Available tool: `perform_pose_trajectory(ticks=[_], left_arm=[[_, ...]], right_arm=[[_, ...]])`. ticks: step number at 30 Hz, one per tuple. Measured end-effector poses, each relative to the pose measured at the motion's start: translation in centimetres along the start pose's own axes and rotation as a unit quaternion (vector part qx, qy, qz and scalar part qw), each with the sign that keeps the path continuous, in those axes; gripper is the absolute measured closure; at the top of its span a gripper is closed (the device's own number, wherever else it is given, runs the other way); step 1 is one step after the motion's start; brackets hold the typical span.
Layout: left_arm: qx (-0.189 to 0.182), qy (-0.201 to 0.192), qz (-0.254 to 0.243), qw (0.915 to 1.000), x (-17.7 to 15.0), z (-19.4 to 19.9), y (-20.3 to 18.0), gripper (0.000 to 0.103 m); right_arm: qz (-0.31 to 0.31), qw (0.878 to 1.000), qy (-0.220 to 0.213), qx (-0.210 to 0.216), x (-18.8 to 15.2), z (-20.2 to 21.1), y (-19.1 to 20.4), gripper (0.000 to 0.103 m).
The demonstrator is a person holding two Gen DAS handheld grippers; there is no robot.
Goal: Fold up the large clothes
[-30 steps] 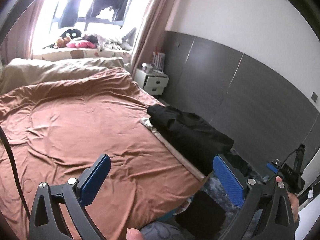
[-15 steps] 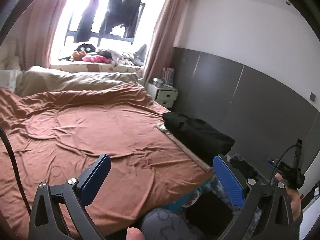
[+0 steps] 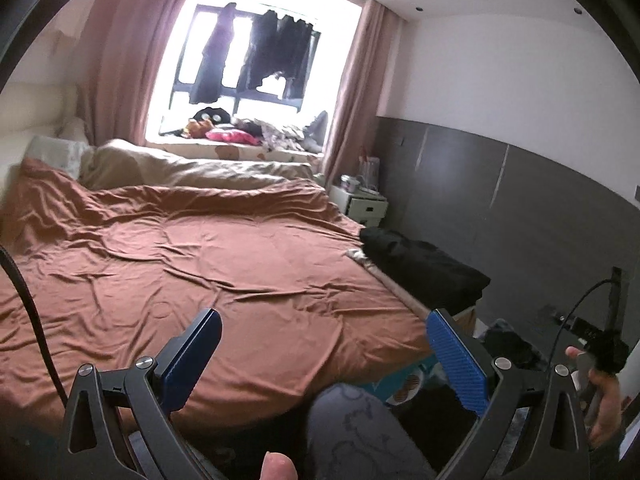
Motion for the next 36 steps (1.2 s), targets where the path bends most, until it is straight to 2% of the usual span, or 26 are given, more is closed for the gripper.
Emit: perform_pose_trajectory(ticks=[7,17,27,36], left_arm=[[0.04,-0.019,-0.026,0.9987,-3.4,3.5,-0.2,0.0],[0.063,-0.028,-0.01,0.9975,-7.0,5.5,1.2,0.0],[0.082,-0.032,-0.001,0.9961,-7.7,6.5,2.3,0.0],[0.09,-0.033,-0.001,0.9954,-7.8,7.0,2.3,0.0]], right_arm=[[0.006,1.0,-0.003,0.012,-2.4,0.9,0.2,0.0],[0.042,0.999,0.009,0.02,-4.9,1.3,2.7,0.0],[0.067,0.997,0.007,0.028,-6.1,0.7,5.3,0.0],[0.064,0.998,0.013,0.026,-6.6,0.8,5.6,0.0]])
Point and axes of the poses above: each gripper's, at about its wrist camera, not at the fingertips, and z roughly against the way its jaws point, y to its left, x to its top, the point moved 2 cm from there along -z, roughly the way its jaws point, and after that the axes turned 2 degrees about -z, right-handed, at the moved point
